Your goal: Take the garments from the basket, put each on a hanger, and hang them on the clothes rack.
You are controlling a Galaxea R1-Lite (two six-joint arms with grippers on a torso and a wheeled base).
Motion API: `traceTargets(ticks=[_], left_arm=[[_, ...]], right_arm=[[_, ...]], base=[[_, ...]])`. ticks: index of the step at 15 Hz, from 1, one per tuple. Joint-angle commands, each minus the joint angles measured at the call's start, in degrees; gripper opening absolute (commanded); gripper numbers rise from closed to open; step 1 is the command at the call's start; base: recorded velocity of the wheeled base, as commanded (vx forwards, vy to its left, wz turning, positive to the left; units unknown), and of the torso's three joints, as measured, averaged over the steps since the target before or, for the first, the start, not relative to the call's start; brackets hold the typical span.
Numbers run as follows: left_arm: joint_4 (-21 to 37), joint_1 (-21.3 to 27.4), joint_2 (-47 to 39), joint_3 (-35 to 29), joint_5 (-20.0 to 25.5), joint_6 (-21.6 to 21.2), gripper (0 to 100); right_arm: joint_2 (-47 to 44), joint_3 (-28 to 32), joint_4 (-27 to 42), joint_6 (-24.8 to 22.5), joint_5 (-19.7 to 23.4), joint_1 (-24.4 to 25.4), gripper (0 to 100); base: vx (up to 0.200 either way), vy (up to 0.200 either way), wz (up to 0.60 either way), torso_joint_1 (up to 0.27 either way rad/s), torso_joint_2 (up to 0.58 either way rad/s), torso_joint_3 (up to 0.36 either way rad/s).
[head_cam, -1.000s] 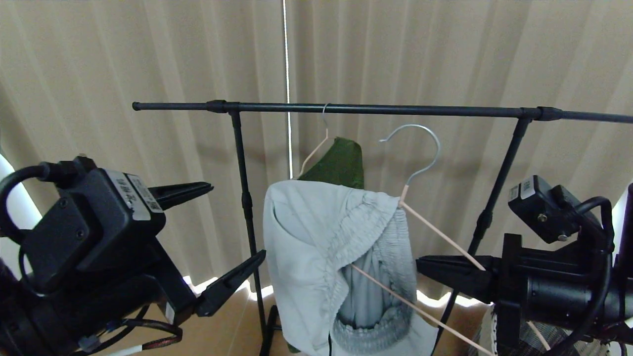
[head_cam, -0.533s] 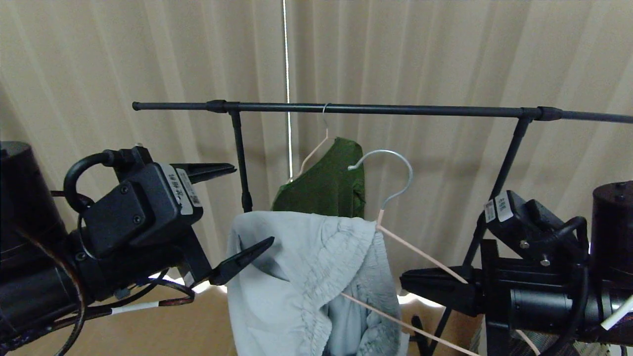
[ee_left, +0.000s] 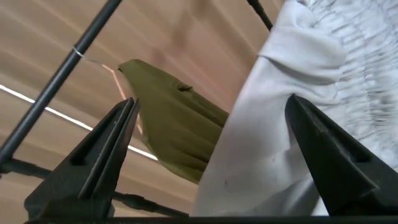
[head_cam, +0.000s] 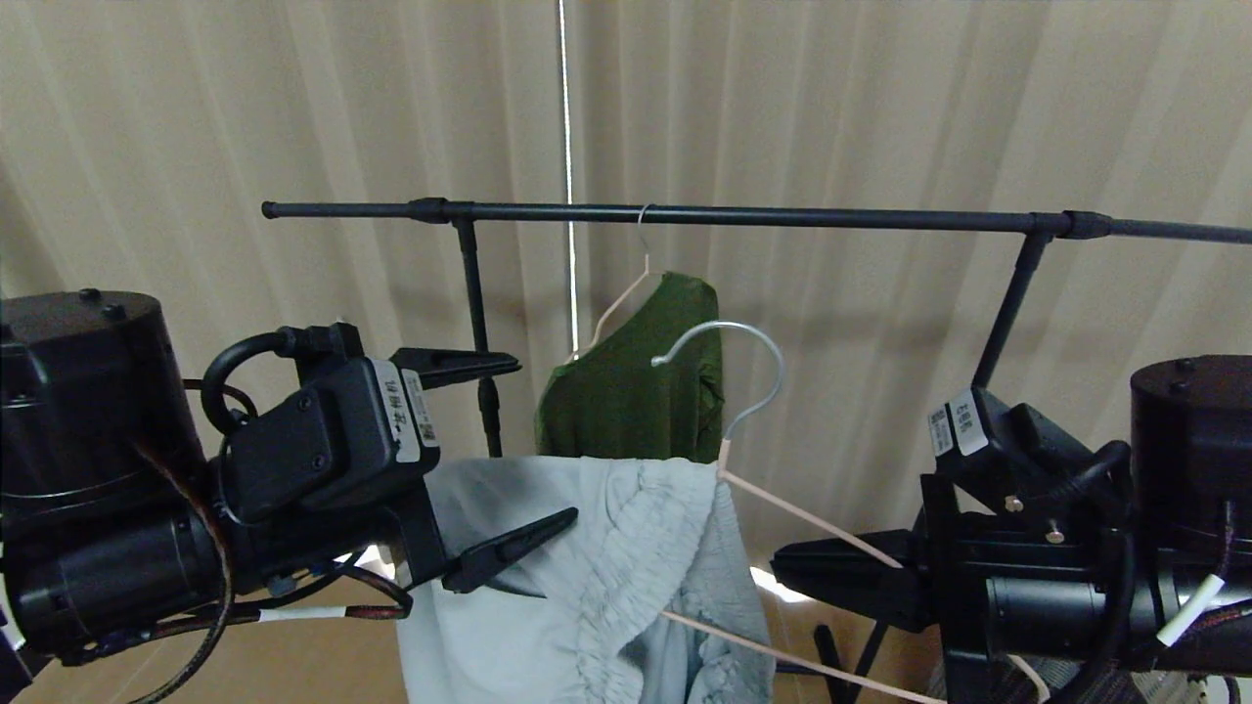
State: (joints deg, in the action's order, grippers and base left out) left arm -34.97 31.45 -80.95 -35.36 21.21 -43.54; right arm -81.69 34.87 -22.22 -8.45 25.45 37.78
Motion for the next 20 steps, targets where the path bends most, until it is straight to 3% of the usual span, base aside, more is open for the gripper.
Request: traceTargets(ticks=[1, 4, 5, 11, 15, 16, 17, 20], left_arm=[[-0.01, -0.43, -1.85, 0.03, 0.67, 0.04, 100], [-0.01, -0.34, -2.20, 0.03, 1.29, 0.04, 100], [-0.01, -0.16, -2.20, -0.06, 1.29, 0.04, 0], [-0.09, -0.16, -1.94, 1.09, 1.38, 0.04, 0], [-0.18, -0.43, -1.41, 3.20, 0.85, 0.39, 0], [-0.18, -0.60, -1.23, 3.02, 0.50, 0.92, 0], [-0.18, -0.60, -1.41, 2.85, -0.47, 1.71, 0], [-0.09, -0.07, -1.50, 2.67, -11.28, 5.75, 0]], right_arm=[[-0.93, 0.73, 0.08, -0.25, 1.26, 0.63, 0], [-1.02, 1.17, -0.01, -1.48, 3.20, 0.63, 0], [-1.02, 1.35, -0.01, -2.36, 3.90, 0.63, 0], [-0.40, 1.61, -0.19, -2.71, 4.08, 0.63, 0], [-0.31, -0.59, -4.85, -2.98, 2.85, 0.10, 0], [-0.31, -1.20, -4.85, -3.33, 1.88, 0.01, 100], [-0.49, -1.38, -4.93, -3.86, 0.91, 0.01, 100], [-0.31, -1.47, -5.73, -4.47, -4.71, -0.51, 100]], base=[[0.000, 0.000, 0.00, 0.000, 0.00, 0.000], [0.000, 0.000, 0.00, 0.000, 0.00, 0.000], [0.000, 0.000, 0.00, 0.000, 0.00, 0.000], [0.000, 0.000, 0.00, 0.000, 0.00, 0.000], [0.000, 0.000, 0.00, 0.000, 0.00, 0.000], [0.000, 0.000, 0.00, 0.000, 0.00, 0.000], [0.000, 0.000, 0.00, 0.000, 0.00, 0.000], [0.000, 0.000, 0.00, 0.000, 0.00, 0.000]])
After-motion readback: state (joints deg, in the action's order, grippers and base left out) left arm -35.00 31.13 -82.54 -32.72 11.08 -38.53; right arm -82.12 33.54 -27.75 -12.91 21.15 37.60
